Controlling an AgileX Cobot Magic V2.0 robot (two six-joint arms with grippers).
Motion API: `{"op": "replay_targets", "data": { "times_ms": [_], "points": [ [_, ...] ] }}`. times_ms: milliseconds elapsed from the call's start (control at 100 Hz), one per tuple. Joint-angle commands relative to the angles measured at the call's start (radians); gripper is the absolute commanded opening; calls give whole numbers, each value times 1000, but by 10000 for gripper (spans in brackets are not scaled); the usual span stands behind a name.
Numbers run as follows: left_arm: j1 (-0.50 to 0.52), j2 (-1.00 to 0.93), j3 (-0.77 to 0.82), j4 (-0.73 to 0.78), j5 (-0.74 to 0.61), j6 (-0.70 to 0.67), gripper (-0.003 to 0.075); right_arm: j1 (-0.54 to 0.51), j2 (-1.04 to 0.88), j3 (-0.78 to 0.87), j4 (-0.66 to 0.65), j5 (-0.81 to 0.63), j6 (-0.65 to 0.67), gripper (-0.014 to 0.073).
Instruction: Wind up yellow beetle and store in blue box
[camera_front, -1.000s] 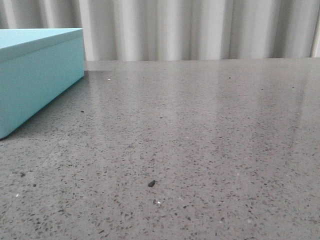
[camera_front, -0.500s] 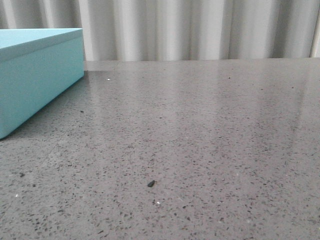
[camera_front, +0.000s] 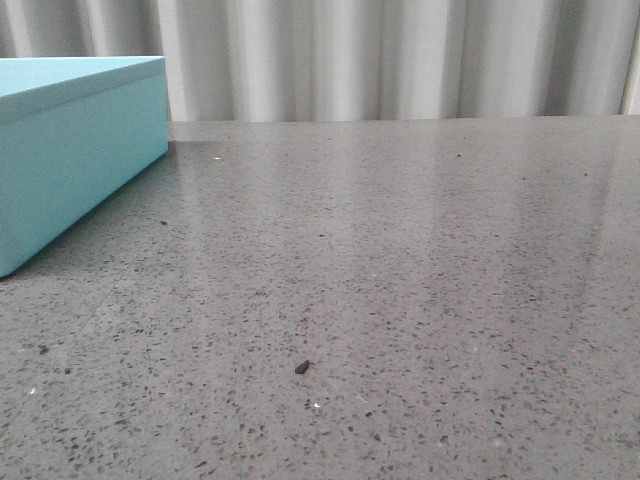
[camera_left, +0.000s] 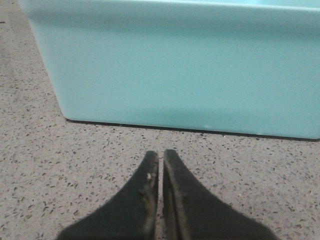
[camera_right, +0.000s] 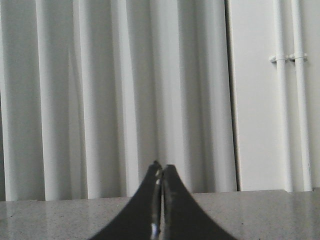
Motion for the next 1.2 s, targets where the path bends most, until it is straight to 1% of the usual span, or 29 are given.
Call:
{"op": "replay_targets", "data": {
  "times_ms": [0, 940, 1030, 1080, 1190],
  "points": [
    [0, -33, 25, 2, -45, -10, -21, 1, 9, 20, -2, -68, -2, -61],
    [0, -33, 25, 2, -45, -10, -21, -1, 8, 20, -13, -65, -4, -61],
    [0, -33, 25, 2, -45, -10, -21, -3, 5, 20, -77, -7, -4, -61],
    [0, -33, 25, 2, -45, -10, -21, -3, -2, 20, -109, 80, -2, -61],
    [0, -33, 25, 2, -45, -10, -21, -5, -53, 22, -109, 225, -2, -61]
  ]
}}
